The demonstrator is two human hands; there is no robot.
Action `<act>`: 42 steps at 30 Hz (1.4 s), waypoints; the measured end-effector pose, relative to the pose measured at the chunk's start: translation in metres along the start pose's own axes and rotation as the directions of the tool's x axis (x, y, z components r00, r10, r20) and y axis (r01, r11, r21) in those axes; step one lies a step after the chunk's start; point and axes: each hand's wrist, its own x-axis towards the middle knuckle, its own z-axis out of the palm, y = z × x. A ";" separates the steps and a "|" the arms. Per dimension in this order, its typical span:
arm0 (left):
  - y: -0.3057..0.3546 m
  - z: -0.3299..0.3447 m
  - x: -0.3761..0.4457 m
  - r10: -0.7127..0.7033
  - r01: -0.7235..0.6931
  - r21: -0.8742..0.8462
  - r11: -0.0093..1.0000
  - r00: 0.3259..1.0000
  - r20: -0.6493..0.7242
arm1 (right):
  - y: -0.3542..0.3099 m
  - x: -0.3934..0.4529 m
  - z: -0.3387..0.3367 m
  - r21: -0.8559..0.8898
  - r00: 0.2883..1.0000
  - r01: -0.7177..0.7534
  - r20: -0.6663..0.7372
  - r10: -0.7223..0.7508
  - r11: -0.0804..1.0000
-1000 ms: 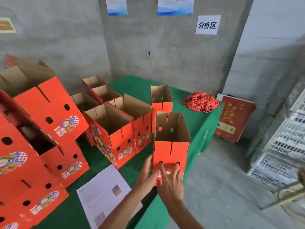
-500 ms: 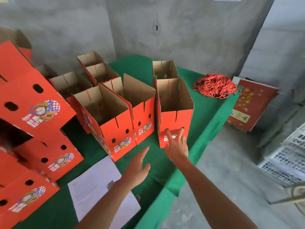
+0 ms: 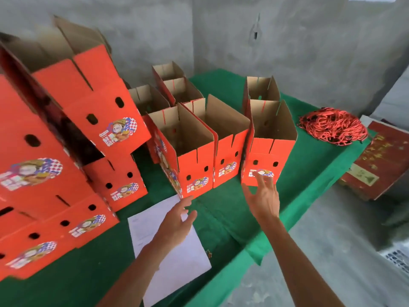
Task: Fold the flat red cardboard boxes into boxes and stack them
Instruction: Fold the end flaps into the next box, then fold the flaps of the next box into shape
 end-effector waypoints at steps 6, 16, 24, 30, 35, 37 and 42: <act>0.001 -0.091 -0.083 -0.036 0.000 -0.130 0.992 0.961 -0.275 | -0.088 -0.097 -0.016 0.325 0.997 0.068 0.004 -0.074 0.943; -0.091 -0.285 -0.333 -0.243 0.032 -0.284 0.958 0.614 -0.751 | -0.307 -0.275 0.035 0.664 0.829 0.154 0.317 -0.462 0.732; -0.194 -0.413 -0.497 -0.338 0.077 -0.330 0.941 0.284 -0.898 | -0.474 -0.447 0.106 0.761 0.575 0.189 0.426 -0.698 0.621; -0.287 -0.514 -0.546 -0.361 0.104 -0.346 0.933 0.255 -0.897 | -0.577 -0.527 0.187 0.726 0.523 0.183 0.499 -0.691 0.663; -0.355 -0.596 -0.563 -0.394 0.188 -0.354 0.916 0.264 -0.880 | -0.644 -0.555 0.248 0.661 0.536 0.203 0.542 -0.647 0.723; -0.379 -0.625 -0.562 -0.405 0.209 -0.358 0.910 0.265 -0.875 | -0.667 -0.561 0.267 0.634 0.533 0.222 0.557 -0.637 0.741; -0.424 -0.685 -0.546 -0.391 0.418 -0.260 0.871 0.268 -0.880 | -0.714 -0.561 0.307 0.552 0.521 0.272 0.604 -0.602 0.789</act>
